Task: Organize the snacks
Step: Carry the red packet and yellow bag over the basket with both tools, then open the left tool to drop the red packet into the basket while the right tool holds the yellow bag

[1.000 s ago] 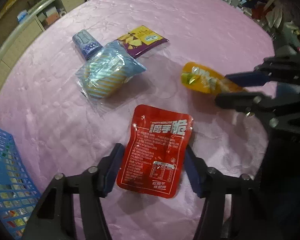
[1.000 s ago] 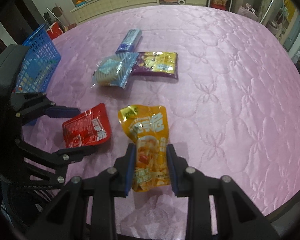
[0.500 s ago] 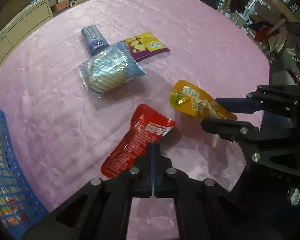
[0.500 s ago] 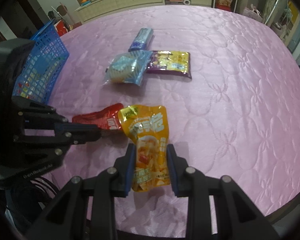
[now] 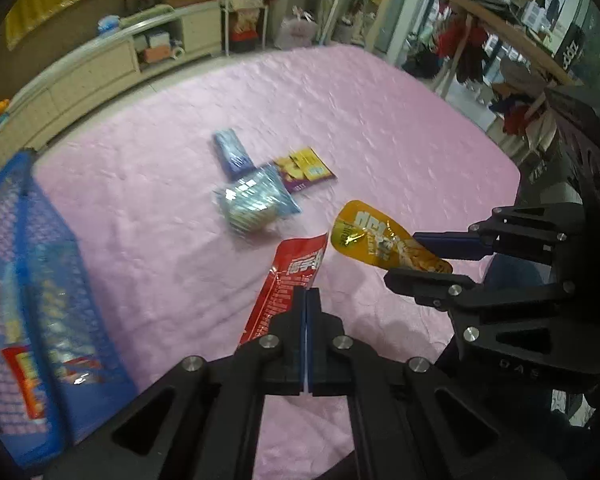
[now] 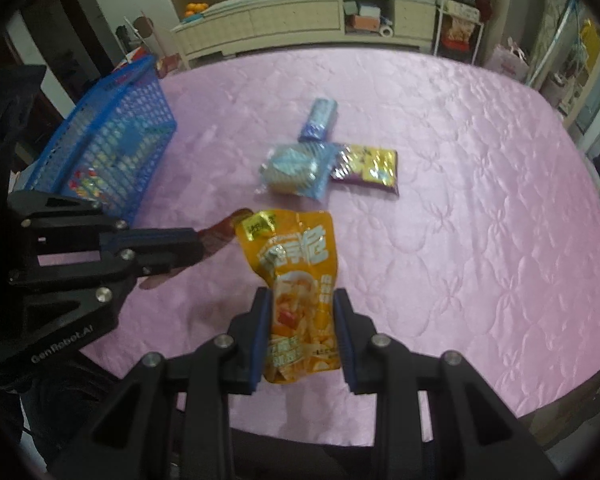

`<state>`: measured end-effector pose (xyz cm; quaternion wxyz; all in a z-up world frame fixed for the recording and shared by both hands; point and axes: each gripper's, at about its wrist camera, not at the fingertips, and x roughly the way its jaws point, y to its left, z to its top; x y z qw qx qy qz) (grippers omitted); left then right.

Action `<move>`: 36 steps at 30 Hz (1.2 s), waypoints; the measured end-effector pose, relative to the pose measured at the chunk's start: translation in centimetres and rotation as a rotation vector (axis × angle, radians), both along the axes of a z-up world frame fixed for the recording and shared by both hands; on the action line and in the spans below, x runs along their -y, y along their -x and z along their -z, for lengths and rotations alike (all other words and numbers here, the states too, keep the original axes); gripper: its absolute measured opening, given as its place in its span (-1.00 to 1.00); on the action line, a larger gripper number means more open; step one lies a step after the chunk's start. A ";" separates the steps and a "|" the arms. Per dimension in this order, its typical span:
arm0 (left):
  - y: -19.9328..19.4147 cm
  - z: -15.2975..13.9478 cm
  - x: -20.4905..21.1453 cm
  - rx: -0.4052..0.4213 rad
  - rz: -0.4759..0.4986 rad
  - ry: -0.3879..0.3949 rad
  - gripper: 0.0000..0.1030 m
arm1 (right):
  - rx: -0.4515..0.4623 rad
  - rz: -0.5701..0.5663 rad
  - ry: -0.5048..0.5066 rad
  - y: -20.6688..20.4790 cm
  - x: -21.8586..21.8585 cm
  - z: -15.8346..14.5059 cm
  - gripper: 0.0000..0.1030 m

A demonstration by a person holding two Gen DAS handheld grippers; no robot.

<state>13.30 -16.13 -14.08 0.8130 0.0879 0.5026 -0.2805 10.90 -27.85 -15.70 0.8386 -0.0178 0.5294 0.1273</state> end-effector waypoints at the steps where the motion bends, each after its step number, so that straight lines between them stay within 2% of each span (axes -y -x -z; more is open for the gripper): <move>1: 0.1 -0.3 -0.3 0.013 -0.006 0.001 -1.00 | 0.010 -0.004 0.004 0.0 -0.3 -0.4 -0.32; 13: 2.4 -6.4 -6.4 0.154 -0.105 -0.013 -1.00 | 0.153 -0.102 0.033 1.4 -5.9 -7.2 -0.32; 20: 3.2 -8.3 -11.6 0.199 -0.193 -0.048 -1.00 | 0.210 -0.180 0.034 1.3 -10.2 -9.8 -0.32; 28: 3.1 -8.8 -16.8 0.205 -0.311 -0.075 -1.00 | 0.202 -0.258 0.001 0.4 -15.2 -10.4 -0.32; 36: 2.5 -7.4 -19.8 0.174 -0.375 -0.081 -1.00 | 0.152 -0.321 -0.008 -1.1 -19.4 -8.9 -0.32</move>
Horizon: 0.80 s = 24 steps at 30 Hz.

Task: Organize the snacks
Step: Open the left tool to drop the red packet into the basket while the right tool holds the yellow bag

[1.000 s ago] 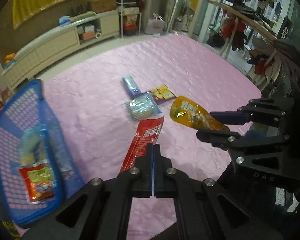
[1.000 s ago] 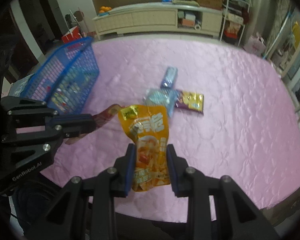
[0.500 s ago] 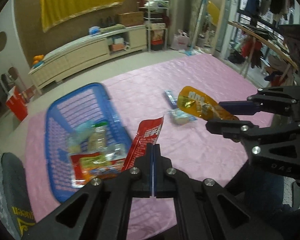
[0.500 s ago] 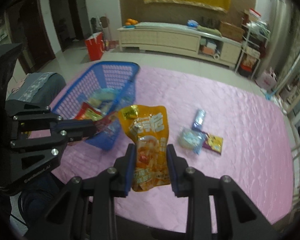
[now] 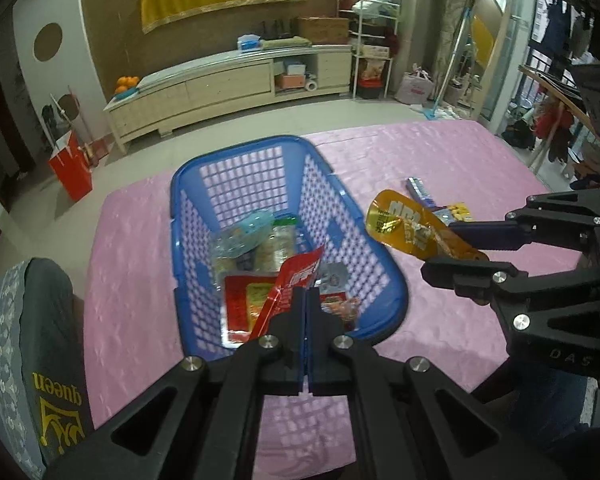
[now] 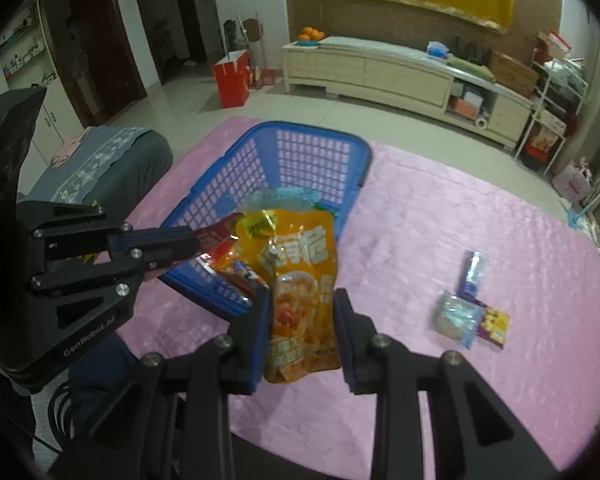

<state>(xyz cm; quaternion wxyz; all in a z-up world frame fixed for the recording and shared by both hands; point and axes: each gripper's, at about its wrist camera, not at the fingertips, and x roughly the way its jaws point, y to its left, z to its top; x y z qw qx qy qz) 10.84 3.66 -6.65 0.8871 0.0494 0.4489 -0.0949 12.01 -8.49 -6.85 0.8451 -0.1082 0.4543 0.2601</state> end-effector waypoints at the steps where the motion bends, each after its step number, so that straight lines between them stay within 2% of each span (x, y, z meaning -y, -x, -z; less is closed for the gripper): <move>1: -0.2 0.2 -0.4 -0.007 -0.006 0.001 -1.00 | -0.007 -0.004 -0.001 0.0 -0.2 0.2 -0.32; 14: -1.7 2.6 -2.0 -0.081 -0.013 0.025 -0.99 | -0.076 -0.036 0.019 -2.7 -3.1 2.9 -0.32; 17: -1.5 2.8 -1.8 -0.101 0.003 0.010 -0.64 | -0.083 -0.037 0.017 -2.7 -3.1 3.1 -0.32; 18: -1.3 2.7 -1.6 -0.095 0.004 -0.004 -0.35 | -0.084 -0.037 0.016 -2.7 -3.0 3.1 -0.32; 19: -1.3 2.7 -1.6 -0.089 0.003 -0.011 -0.20 | -0.084 -0.035 0.014 -2.6 -2.9 3.0 -0.32; 21: -1.0 2.3 -1.5 -0.080 0.002 -0.016 -0.18 | -0.082 -0.033 0.012 -2.5 -2.8 2.8 -0.32; 24: -0.7 1.5 -1.7 -0.067 -0.014 -0.018 0.13 | -0.077 -0.026 0.007 -2.2 -2.5 2.3 -0.32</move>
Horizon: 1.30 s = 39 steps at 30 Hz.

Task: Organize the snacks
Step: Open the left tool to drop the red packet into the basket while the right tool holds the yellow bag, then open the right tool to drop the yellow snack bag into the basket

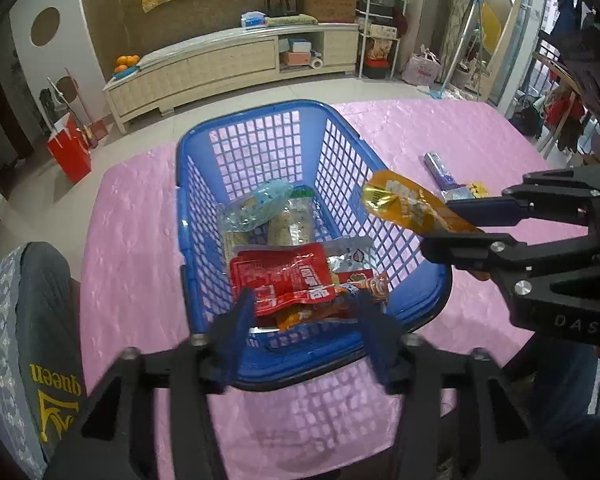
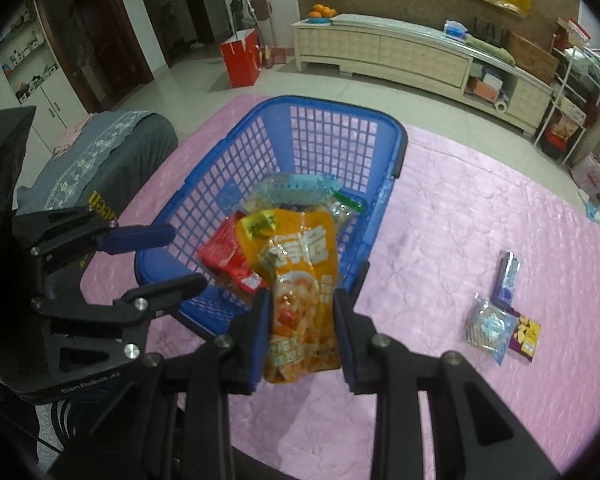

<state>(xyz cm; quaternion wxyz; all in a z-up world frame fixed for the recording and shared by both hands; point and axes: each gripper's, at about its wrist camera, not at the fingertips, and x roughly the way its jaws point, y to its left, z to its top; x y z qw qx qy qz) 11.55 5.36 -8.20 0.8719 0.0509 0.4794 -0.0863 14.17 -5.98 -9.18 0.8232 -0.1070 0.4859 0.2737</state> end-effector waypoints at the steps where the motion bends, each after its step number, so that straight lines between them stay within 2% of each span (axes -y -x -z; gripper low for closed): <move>1: 0.2 -0.2 -0.1 0.009 -0.004 -0.004 0.13 | 0.003 0.002 -0.002 0.2 0.1 -0.2 -0.32; 3: 0.6 -0.7 -0.3 0.016 -0.014 -0.003 0.14 | 0.007 0.003 -0.007 0.4 0.3 -0.6 -0.32; 7: 1.6 -1.6 -0.9 0.038 -0.034 -0.012 0.28 | 0.023 -0.001 -0.015 0.8 0.3 -1.4 -0.32; 14: 2.4 -1.9 -2.6 0.047 -0.082 -0.019 0.32 | 0.035 -0.035 -0.020 1.2 -1.3 -1.9 -0.32; 23: 2.0 -0.9 -5.0 0.035 -0.135 -0.011 0.34 | 0.025 -0.057 0.037 0.5 -3.4 0.1 -0.32; 29: 1.0 -0.1 -4.9 0.024 -0.120 -0.006 0.34 | 0.005 -0.037 0.066 -0.6 -4.0 1.3 -0.30; 34: 0.6 0.0 -4.9 0.014 -0.113 -0.011 0.34 | -0.010 -0.022 0.102 -1.3 -4.3 2.0 0.02; 39: 1.0 -0.6 -4.7 0.025 -0.120 -0.016 0.34 | 0.000 -0.003 0.118 -1.2 -3.8 2.0 0.45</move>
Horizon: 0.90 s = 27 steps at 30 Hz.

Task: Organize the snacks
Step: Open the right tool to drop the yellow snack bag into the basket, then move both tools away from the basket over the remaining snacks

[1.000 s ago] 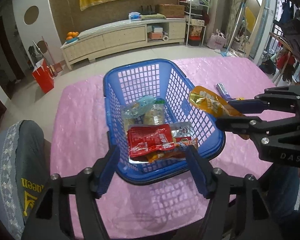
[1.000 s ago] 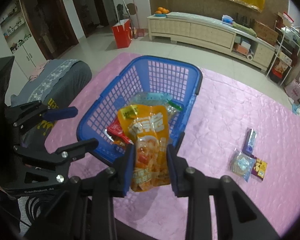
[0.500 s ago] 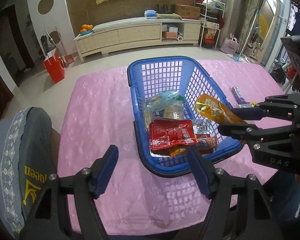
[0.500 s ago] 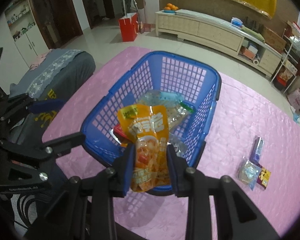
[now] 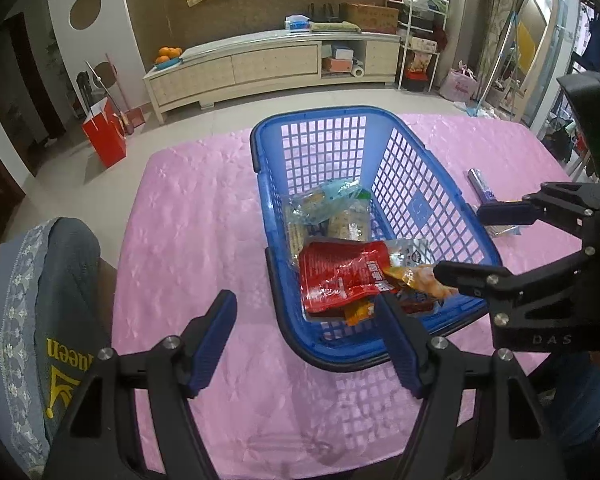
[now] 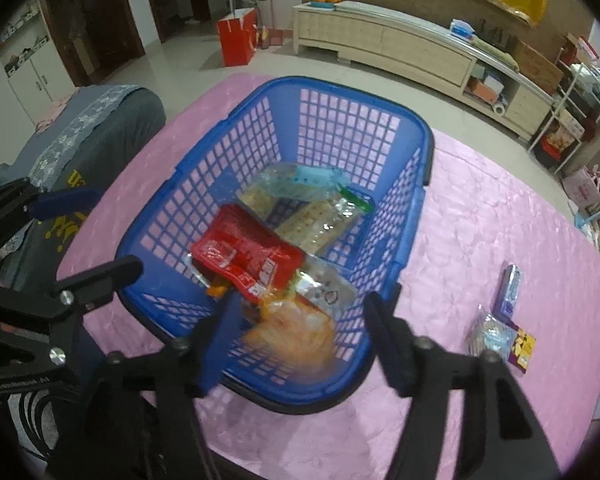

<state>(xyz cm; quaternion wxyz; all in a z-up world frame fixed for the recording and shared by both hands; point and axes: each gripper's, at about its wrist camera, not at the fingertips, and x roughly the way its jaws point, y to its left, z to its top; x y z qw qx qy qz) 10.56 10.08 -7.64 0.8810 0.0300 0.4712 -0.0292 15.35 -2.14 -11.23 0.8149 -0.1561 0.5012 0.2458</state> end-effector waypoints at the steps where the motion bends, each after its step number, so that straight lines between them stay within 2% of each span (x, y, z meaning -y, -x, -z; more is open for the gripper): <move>1: 0.2 -0.1 0.0 0.004 -0.002 0.004 0.34 | 0.001 0.002 -0.003 0.1 0.2 -0.1 0.47; 8: 1.1 -1.2 1.8 0.027 0.017 -0.005 0.35 | 0.016 0.015 -0.011 1.3 1.9 -1.6 0.53; 10: 1.4 -1.8 2.5 0.040 0.026 -0.009 0.47 | 0.024 0.023 -0.019 1.7 2.6 -2.1 0.53; 20: 1.1 -3.8 7.1 0.086 0.082 -0.007 0.47 | 0.065 0.082 -0.059 2.8 7.4 -4.6 0.56; 27: 0.2 -4.0 11.1 0.092 0.140 -0.016 0.47 | 0.105 0.154 -0.071 3.0 12.0 -5.7 0.76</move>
